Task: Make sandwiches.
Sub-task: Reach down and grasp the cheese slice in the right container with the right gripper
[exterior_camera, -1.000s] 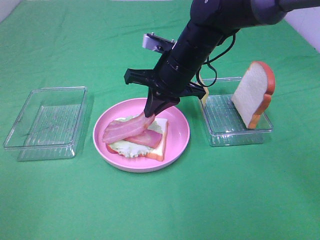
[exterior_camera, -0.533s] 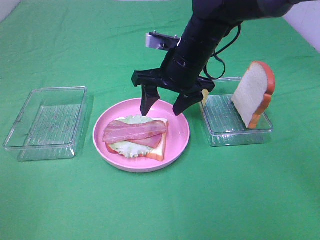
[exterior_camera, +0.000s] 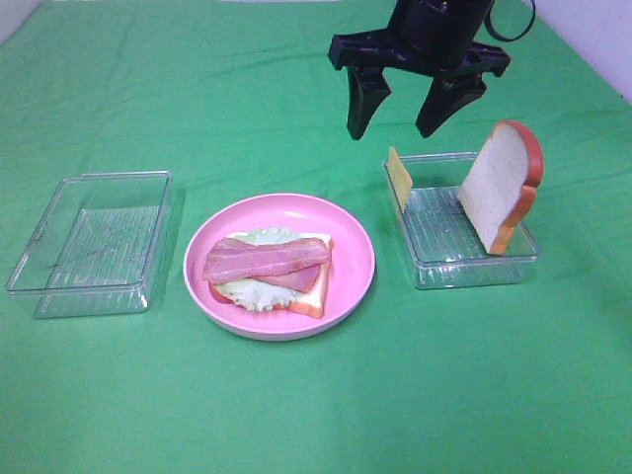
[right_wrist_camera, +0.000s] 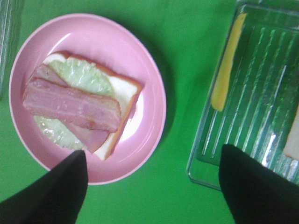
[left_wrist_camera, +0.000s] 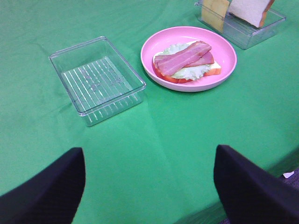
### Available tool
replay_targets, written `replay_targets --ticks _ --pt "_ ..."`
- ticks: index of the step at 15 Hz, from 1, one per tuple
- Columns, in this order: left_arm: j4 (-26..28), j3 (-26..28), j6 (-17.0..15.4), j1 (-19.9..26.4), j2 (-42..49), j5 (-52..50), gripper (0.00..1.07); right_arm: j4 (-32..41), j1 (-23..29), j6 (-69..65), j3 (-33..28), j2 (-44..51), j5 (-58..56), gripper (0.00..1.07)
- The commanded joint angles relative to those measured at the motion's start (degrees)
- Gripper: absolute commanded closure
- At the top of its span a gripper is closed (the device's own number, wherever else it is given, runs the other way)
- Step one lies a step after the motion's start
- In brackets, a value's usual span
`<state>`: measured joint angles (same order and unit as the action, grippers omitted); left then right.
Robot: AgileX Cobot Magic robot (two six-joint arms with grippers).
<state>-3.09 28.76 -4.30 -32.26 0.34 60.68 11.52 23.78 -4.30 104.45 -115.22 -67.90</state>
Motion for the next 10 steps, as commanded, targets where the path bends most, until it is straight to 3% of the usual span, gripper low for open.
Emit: replay_targets --ticks 1,10 --pt "0.6 -0.1 0.1 0.0 1.1 -0.6 0.33 -0.3 -1.8 -0.4 2.8 -3.4 -0.9 0.39" --pt "0.6 -0.1 0.1 0.0 1.1 -0.6 0.33 -7.4 -2.3 -2.1 6.1 -14.6 3.4 0.44"
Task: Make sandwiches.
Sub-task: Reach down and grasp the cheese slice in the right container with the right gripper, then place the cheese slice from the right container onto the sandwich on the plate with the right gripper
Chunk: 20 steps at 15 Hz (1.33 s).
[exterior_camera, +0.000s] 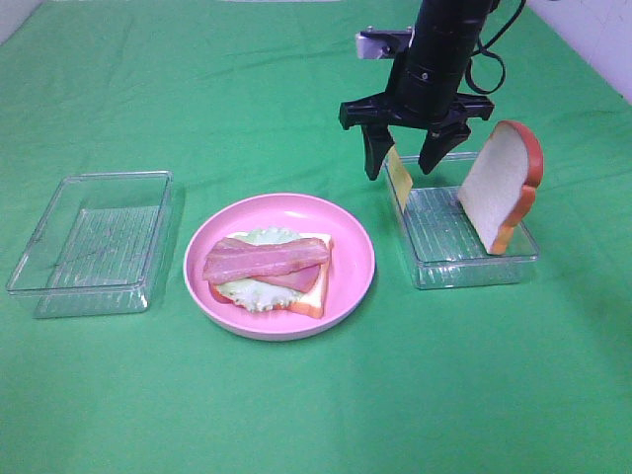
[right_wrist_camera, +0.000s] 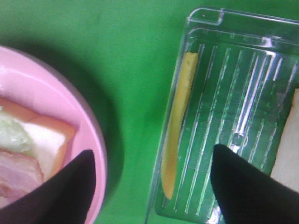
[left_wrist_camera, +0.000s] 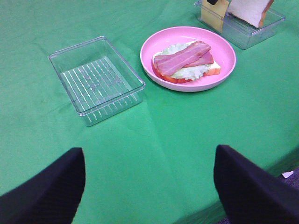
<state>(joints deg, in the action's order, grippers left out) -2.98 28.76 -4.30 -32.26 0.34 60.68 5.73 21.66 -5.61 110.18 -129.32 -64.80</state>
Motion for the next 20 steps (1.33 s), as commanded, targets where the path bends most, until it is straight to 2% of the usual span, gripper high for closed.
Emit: replay_targets --ticks 1,2,4,5,8,9,14,16,18,20 --pt "0.5 -0.1 0.1 0.0 1.1 -0.6 0.33 -2.5 -0.2 -0.7 0.4 -1.3 0.3 0.44" --pt "0.5 -0.1 0.1 0.0 1.1 -0.6 0.33 -2.5 -0.2 -0.7 0.4 -1.6 0.6 0.46" --pt "0.5 -0.1 0.1 0.0 1.1 -0.6 0.33 -2.2 -0.2 -0.6 0.4 -1.8 1.3 0.65" --pt "0.5 -0.1 0.1 0.0 1.1 -0.6 0.33 -2.2 -0.2 -0.6 0.4 -1.8 1.3 0.7" --pt "0.5 -0.1 0.1 0.0 1.1 -0.6 0.33 -2.6 -0.2 -0.6 0.4 -1.8 1.2 1.03" --pt "0.5 -0.1 0.1 0.0 1.1 -0.6 0.33 -2.7 -0.2 -0.6 0.4 -1.8 1.2 1.07" --pt "0.5 -0.1 0.1 0.0 1.1 -0.6 0.33 -2.6 -0.2 -0.1 0.4 0.6 0.1 1.07" --pt "0.5 -0.1 0.1 0.0 1.1 -0.6 0.33 -1.8 -0.2 -0.1 0.4 5.0 0.1 1.07" --pt "0.5 -0.1 0.1 0.0 1.1 -0.6 0.33 2.2 -0.2 1.7 0.4 8.5 -0.2 1.07" --pt "0.5 -0.1 0.1 0.0 1.1 -0.6 0.33 9.8 -0.1 3.4 0.3 10.0 -1.7 1.07"
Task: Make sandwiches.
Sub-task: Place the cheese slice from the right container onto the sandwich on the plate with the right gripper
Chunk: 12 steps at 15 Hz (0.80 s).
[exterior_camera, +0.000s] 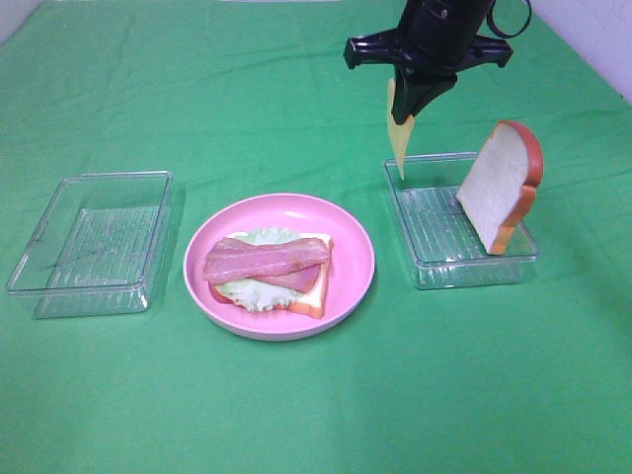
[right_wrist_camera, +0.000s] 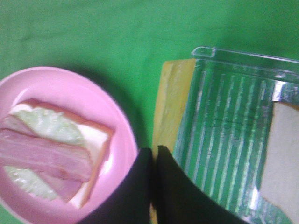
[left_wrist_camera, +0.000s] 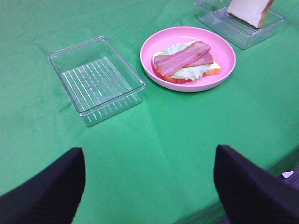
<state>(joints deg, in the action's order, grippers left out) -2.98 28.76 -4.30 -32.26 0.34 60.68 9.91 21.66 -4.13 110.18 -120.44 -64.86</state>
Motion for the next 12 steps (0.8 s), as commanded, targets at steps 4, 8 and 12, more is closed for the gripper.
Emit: replay_targets --ticks 4,8,12 --pt "0.5 -0.1 0.1 0.0 1.1 -0.6 0.33 20.9 5.2 11.7 -0.7 -0.5 -2.9 1.07" --pt "0.5 -0.1 0.1 0.0 1.1 -0.6 0.33 27.2 10.4 13.1 -1.5 -4.4 -2.8 1.07" --pt "0.6 -0.1 0.1 0.0 1.1 -0.6 0.33 27.4 11.7 12.8 -1.5 -8.5 -2.4 1.07"
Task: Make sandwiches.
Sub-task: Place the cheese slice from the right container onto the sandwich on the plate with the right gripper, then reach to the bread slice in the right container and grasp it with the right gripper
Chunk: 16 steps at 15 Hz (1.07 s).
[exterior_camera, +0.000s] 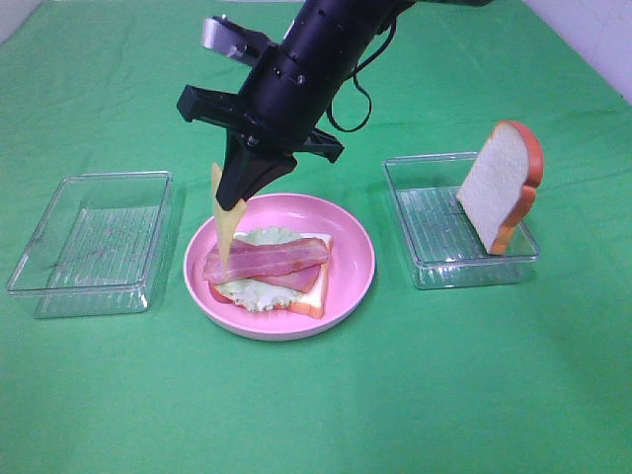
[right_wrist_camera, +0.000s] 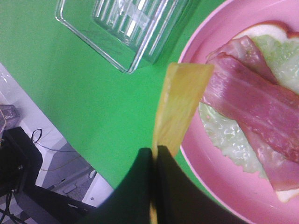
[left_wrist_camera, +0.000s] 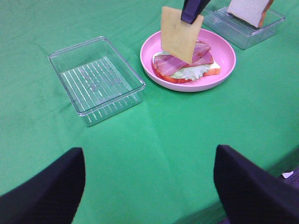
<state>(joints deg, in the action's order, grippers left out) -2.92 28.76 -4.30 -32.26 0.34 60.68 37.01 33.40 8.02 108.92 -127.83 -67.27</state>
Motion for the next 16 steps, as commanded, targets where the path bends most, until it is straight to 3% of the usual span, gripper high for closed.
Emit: replay_targets --ticks 1,6,12,14,16 --pt "0.5 -0.1 0.1 0.0 1.1 -0.6 0.33 0.1 0.0 0.4 -0.2 -2.0 0.0 1.07" --pt "0.5 -0.1 0.1 0.0 1.1 -0.6 0.33 -6.0 0.0 -4.1 -0.2 -4.1 1.8 1.07" --pt "0.5 -0.1 0.1 0.0 1.1 -0.6 0.33 -19.1 0.0 -11.5 -0.2 -4.0 2.8 0.51" --pt "0.5 -0.1 0.1 0.0 1.1 -0.6 0.33 -23.7 0.0 -13.4 -0.2 -3.3 2.3 0.44" --pt "0.5 -0.1 0.1 0.0 1.1 -0.6 0.33 -27.6 -0.1 -14.2 0.2 -1.1 1.5 0.44"
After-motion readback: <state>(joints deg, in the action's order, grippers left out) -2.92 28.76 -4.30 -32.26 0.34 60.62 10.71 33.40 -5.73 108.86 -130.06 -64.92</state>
